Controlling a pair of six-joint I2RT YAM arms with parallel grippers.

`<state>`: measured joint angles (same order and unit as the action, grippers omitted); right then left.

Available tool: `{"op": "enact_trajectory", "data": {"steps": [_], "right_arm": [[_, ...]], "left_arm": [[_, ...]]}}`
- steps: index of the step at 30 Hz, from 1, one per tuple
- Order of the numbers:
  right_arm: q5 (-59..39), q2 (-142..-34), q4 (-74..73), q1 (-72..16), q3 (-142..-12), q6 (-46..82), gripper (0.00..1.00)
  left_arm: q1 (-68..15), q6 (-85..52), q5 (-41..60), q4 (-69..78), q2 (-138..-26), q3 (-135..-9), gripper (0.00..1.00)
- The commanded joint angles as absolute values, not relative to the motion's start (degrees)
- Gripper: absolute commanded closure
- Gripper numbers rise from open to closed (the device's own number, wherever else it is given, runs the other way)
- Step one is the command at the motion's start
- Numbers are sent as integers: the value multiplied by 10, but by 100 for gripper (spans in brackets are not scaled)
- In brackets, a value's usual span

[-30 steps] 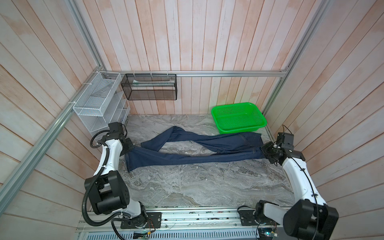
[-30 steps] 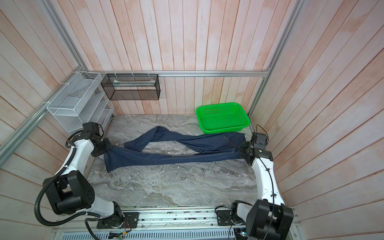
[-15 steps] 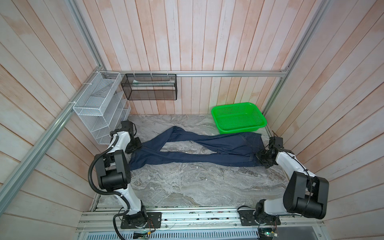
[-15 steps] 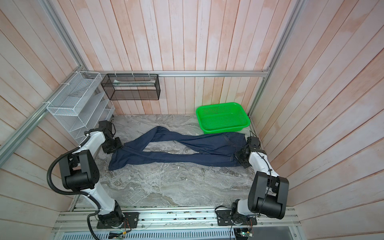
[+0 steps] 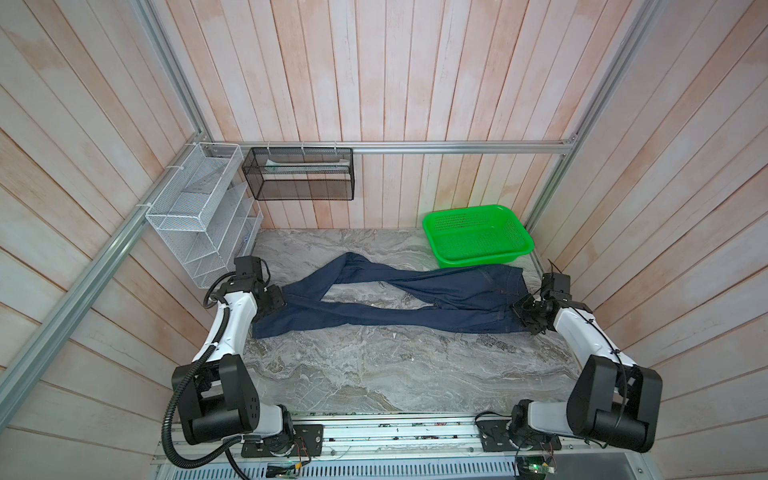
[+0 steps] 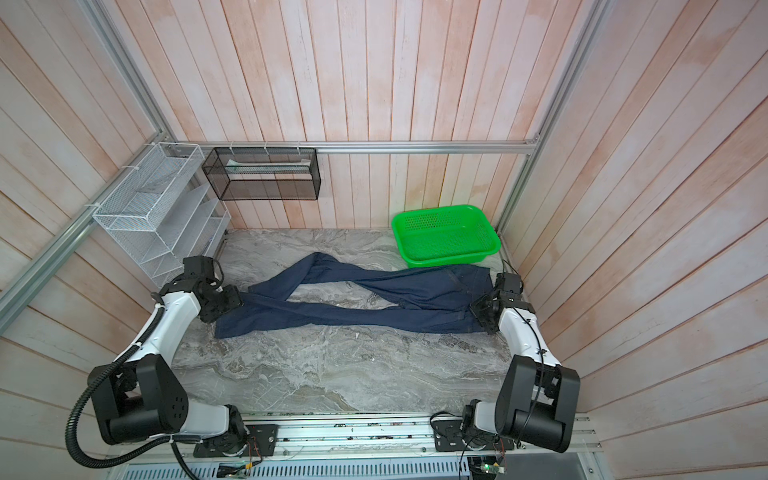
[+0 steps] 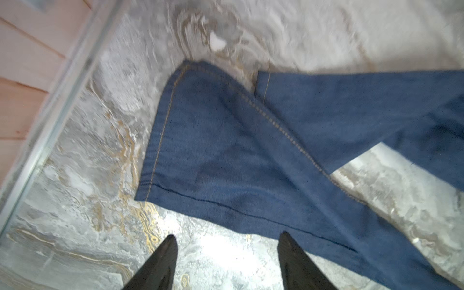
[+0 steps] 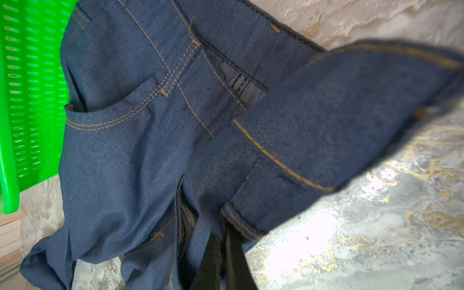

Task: Fold and stack the trousers

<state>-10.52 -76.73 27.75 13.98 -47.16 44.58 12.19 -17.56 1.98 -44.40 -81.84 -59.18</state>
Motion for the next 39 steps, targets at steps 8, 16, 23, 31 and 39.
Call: {"op": "enact_trajectory", "data": {"steps": [8, 16, 23, 31, 39], "right_arm": [[-133, -742, 271, 141, -446, 443, 92], [-136, -742, 271, 141, -447, 443, 92], [-141, -738, 267, 141, -440, 445, 92], [-146, -731, 265, 141, -428, 445, 92], [-149, -719, 278, 141, -429, 442, 92]], "left_arm": [[79, -217, 58, -361, -865, -512, 32], [59, -225, 11, -361, -911, -515, 38], [56, -227, -43, -369, -949, -536, 48], [56, -229, -47, -350, -972, -552, 72], [56, -231, -62, -359, -944, -569, 100]]}}
